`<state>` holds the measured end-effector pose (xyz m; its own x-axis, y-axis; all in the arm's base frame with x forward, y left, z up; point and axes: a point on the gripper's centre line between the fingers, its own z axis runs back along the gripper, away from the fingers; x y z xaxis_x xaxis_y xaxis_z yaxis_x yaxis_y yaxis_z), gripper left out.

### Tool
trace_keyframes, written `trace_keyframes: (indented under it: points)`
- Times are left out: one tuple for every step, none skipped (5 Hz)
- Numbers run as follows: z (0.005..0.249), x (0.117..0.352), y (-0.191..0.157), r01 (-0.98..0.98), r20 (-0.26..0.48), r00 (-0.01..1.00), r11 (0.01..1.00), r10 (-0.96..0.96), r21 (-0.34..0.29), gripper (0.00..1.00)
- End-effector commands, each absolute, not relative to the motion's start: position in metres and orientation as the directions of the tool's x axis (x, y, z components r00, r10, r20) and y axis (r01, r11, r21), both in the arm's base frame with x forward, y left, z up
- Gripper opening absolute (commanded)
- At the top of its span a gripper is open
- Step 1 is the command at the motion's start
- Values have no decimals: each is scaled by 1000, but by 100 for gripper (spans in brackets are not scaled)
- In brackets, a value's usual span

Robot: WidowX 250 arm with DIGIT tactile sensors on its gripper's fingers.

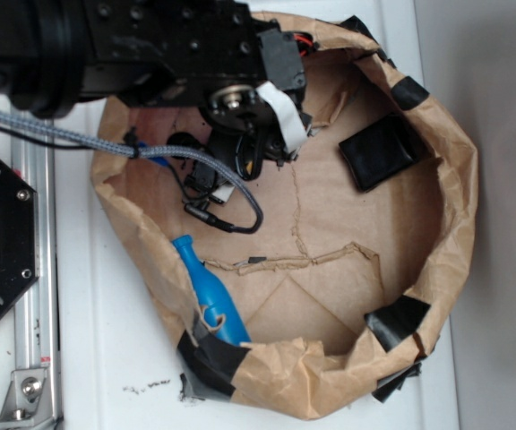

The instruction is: Grab the yellow duck.

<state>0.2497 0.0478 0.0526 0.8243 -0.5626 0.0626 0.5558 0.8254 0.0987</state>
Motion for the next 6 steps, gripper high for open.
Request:
trace_keyframes:
  points:
    - [28, 236, 32, 592, 101, 795, 801, -598, 89, 100]
    - [21, 227, 2, 673, 108, 730, 737, -675, 53, 100]
    - [25, 225, -13, 702, 117, 703, 711, -702, 45, 100]
    - [24, 231, -13, 705, 122, 700, 708, -704, 44, 100]
    - [20, 236, -9, 702, 107, 703, 710, -703, 49, 100]
    - [17, 238, -8, 699, 93, 708, 714, -700, 46, 100]
